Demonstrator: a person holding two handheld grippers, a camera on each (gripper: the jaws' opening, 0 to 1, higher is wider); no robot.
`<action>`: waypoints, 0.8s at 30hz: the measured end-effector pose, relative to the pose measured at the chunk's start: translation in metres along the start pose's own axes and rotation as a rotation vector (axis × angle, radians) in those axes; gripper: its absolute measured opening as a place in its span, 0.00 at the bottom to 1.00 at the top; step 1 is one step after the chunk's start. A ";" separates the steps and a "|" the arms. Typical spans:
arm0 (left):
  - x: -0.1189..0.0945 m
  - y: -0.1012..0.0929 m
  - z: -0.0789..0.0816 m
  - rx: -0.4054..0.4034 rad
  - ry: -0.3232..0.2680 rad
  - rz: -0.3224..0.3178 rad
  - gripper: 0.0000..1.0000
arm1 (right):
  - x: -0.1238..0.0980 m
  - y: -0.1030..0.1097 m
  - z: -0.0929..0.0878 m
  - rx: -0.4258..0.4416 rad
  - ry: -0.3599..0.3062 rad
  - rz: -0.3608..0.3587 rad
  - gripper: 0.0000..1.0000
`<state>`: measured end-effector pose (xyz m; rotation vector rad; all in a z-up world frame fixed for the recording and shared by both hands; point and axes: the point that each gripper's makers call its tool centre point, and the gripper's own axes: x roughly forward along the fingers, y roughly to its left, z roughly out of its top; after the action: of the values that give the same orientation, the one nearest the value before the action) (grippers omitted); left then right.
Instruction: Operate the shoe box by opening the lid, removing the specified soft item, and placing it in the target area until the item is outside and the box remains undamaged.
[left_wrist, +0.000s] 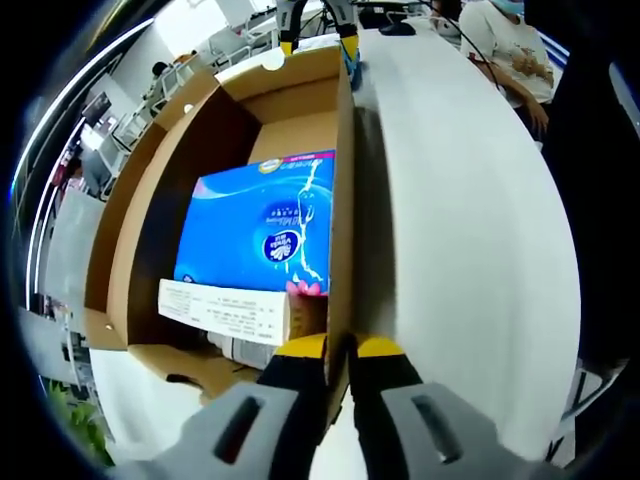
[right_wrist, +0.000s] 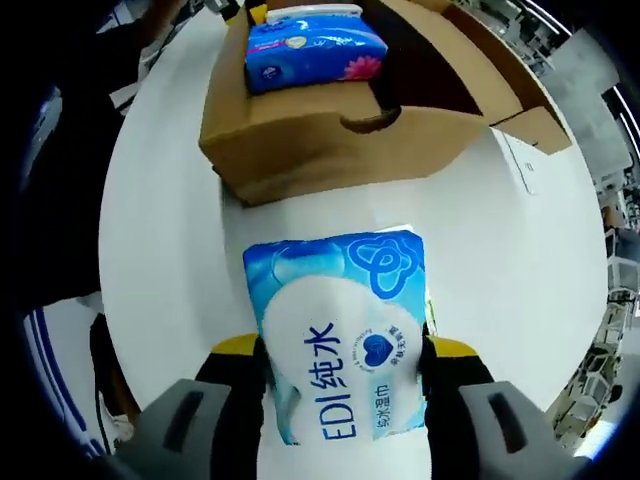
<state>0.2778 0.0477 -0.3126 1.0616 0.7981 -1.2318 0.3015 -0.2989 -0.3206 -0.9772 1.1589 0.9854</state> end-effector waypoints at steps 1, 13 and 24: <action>0.000 0.000 0.000 0.000 0.000 0.000 0.07 | 0.001 0.000 0.000 -0.001 0.001 -0.001 0.69; 0.001 0.001 0.001 -0.002 0.001 -0.006 0.07 | 0.004 -0.003 -0.005 -0.118 0.000 -0.002 0.60; 0.000 0.001 0.000 -0.003 0.003 -0.014 0.07 | -0.004 -0.012 -0.001 -0.193 0.024 0.013 0.59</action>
<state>0.2792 0.0472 -0.3127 1.0575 0.8109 -1.2412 0.3128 -0.3032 -0.3160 -1.1386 1.1057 1.1135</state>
